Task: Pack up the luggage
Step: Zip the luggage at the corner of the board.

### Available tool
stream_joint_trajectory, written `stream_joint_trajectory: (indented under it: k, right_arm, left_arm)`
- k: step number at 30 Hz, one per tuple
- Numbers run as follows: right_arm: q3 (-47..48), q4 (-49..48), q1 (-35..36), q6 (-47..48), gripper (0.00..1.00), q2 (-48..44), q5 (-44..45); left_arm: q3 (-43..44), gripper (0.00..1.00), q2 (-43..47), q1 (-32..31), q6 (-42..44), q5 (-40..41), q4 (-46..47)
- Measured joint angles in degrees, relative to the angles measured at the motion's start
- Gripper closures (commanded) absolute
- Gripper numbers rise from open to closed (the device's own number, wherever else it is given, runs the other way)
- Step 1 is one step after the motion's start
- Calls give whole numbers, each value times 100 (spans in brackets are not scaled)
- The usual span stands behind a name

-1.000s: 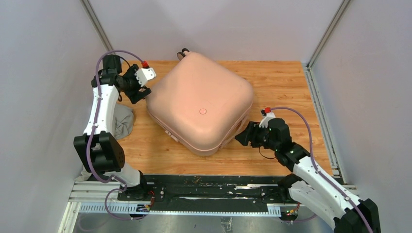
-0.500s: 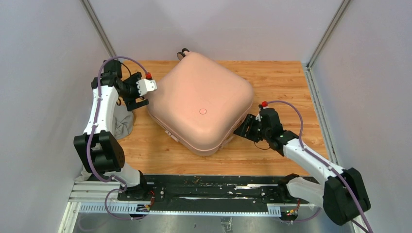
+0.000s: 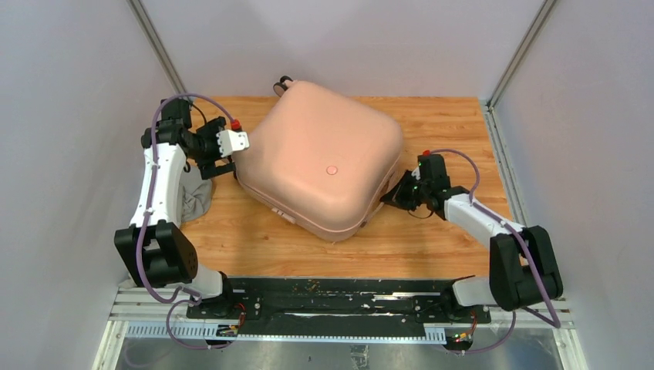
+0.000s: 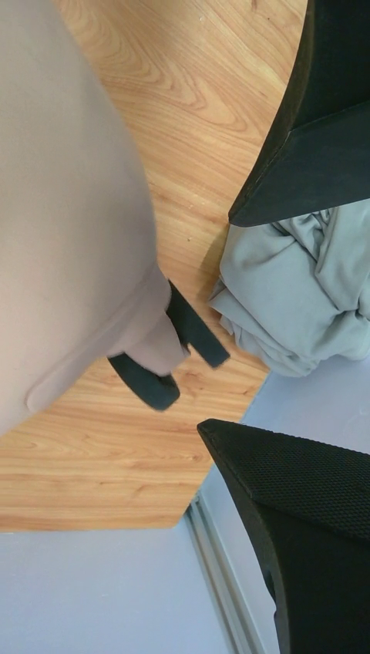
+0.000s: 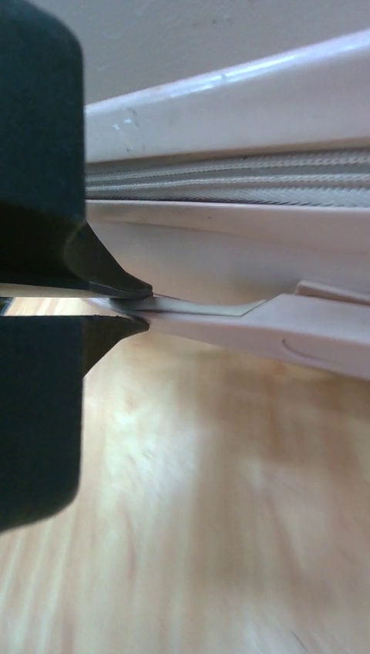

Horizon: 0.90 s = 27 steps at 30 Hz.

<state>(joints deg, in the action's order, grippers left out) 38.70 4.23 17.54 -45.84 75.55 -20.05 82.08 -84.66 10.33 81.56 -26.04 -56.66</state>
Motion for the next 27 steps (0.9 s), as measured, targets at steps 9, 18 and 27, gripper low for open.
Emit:
stream_joint_trajectory:
  k: [9, 18, 27]
  right_arm:
    - [2004, 796, -769, 1209, 99, 1534, 173]
    - [2295, 953, -767, 1832, 79, 1720, 111]
    - [2358, 1224, -848, 2284, 41, 1261, -365]
  left_arm:
    - [-94, 0, 92, -59, 129, -127, -22]
    - [-256, 0, -142, -697, 160, -151, -186]
    - [256, 9, -769, -754, 343, 190, -210]
